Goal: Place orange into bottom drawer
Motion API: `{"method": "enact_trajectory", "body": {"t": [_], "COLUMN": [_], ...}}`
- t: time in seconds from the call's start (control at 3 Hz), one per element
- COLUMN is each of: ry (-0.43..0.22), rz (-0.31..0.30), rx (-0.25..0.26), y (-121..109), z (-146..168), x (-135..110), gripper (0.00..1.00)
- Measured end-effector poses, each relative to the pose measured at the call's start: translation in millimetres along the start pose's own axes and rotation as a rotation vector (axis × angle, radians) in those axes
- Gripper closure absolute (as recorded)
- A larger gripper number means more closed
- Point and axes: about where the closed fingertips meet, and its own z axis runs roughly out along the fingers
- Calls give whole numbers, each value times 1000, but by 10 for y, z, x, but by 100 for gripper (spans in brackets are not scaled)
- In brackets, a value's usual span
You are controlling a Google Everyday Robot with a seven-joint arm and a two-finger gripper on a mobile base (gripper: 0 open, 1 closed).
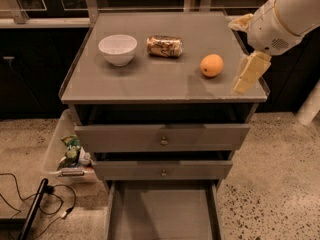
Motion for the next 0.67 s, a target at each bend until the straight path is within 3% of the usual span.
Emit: {"method": "enact_trajectory", "body": {"t": [0.33,0.67], "ry": [-6,-21], "rz": [38,120], "rx": [-9,7], "y": [-5,-143], "z": [104,322], "x": [64,300], "gripper": [0,0]}}
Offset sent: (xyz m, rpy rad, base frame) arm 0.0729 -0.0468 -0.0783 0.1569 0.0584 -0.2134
